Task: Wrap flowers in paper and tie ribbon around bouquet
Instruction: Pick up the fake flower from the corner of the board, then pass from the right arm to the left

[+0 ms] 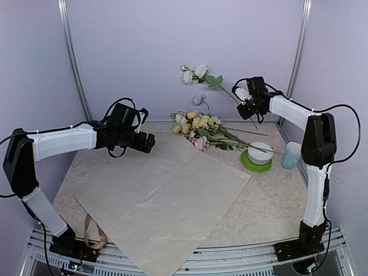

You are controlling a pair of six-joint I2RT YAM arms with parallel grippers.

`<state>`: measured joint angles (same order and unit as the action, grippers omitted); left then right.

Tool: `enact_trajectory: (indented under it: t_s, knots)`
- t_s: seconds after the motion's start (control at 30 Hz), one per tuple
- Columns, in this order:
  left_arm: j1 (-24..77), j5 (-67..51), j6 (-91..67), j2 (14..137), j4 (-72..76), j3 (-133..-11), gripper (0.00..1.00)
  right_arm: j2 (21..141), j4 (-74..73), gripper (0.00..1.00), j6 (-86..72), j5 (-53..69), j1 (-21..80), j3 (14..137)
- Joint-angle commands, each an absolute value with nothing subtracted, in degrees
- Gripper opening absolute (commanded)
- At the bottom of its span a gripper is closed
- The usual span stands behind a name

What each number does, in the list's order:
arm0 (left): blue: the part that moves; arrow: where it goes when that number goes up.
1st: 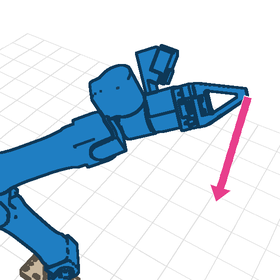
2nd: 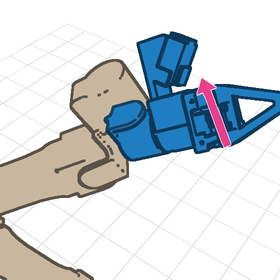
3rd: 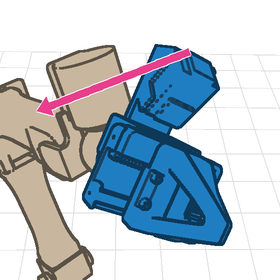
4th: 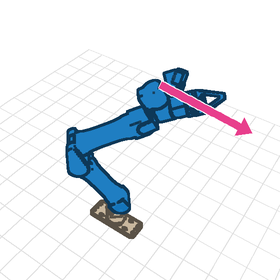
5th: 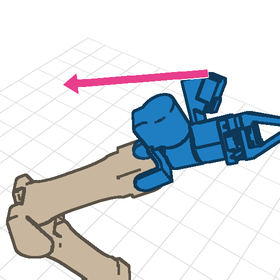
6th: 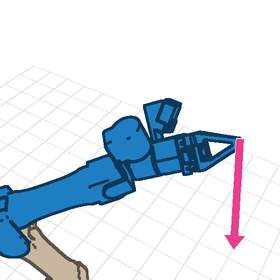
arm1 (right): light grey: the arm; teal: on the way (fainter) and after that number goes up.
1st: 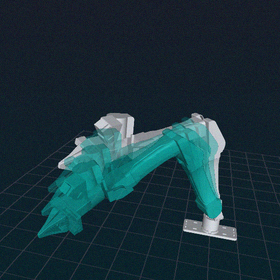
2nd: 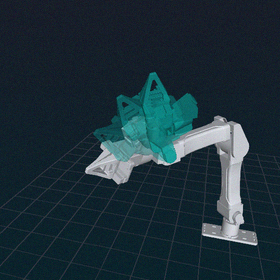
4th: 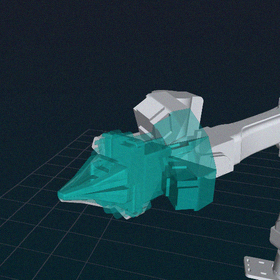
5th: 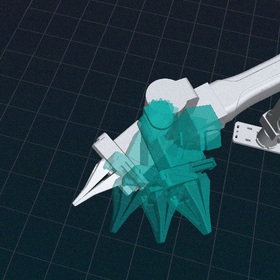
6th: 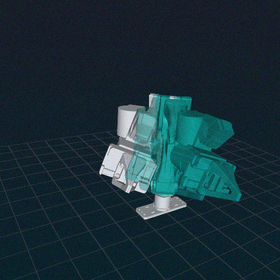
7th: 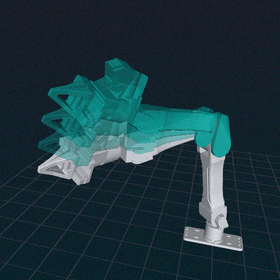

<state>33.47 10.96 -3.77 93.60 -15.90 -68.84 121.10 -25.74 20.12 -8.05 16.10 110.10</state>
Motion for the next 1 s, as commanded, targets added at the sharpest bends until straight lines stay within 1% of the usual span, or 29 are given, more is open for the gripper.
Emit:
enact_trajectory:
  t_s: [0.0, 0.17, 0.4, 0.5, 0.6, 0.7, 0.77, 0.83, 0.9, 0.97]
  knots:
    - [33.75, 11.65, -3.40, 91.41, -16.20, -67.97, 0.99, 120.77, -34.22, 0.00, 3.25, -6.22, 19.89, 111.71]
    - [33.82, 11.27, -3.77, 90.91, -16.38, -67.36, 0.99, 120.05, -33.32, 0.00, -6.67, 2.25, 21.08, 107.02]
    - [33.63, 9.66, -4.22, 88.82, -15.11, -65.19, 0.99, 113.91, -17.06, 0.00, -13.05, 18.40, 21.95, 92.18]
    - [33.49, 6.76, -4.90, 87.46, -13.49, -64.33, 0.99, 109.64, -9.04, 0.00, -14.00, 21.85, 24.07, 85.71]
    - [33.14, -0.77, -7.44, 85.98, -8.89, -63.43, 0.99, 105.52, 0.71, 0.00, -19.73, 24.45, 28.05, 79.03]
    - [32.94, -12.25, -11.56, 85.41, -1.36, -62.34, 0.98, 103.30, 14.89, 0.00, -29.79, 27.66, 33.75, 71.86]
    - [32.60, -19.90, -18.15, 85.69, 7.51, -60.24, 0.98, 103.37, 24.70, 0.00, -35.15, 28.71, 37.92, 68.39]
    - [32.60, -26.71, -24.76, 86.65, 17.16, -59.07, 0.97, 104.61, 29.98, 0.00, -36.93, 28.60, 41.66, 67.84]
    - [33.03, -29.81, -28.85, 87.53, 23.45, -59.03, 0.97, 105.88, 33.49, 0.00, -37.71, 27.73, 44.35, 67.78]
    - [33.07, -29.75, -31.39, 87.79, 26.93, -58.52, 0.97, 106.56, 38.33, 0.00, -39.41, 28.32, 45.99, 67.00]
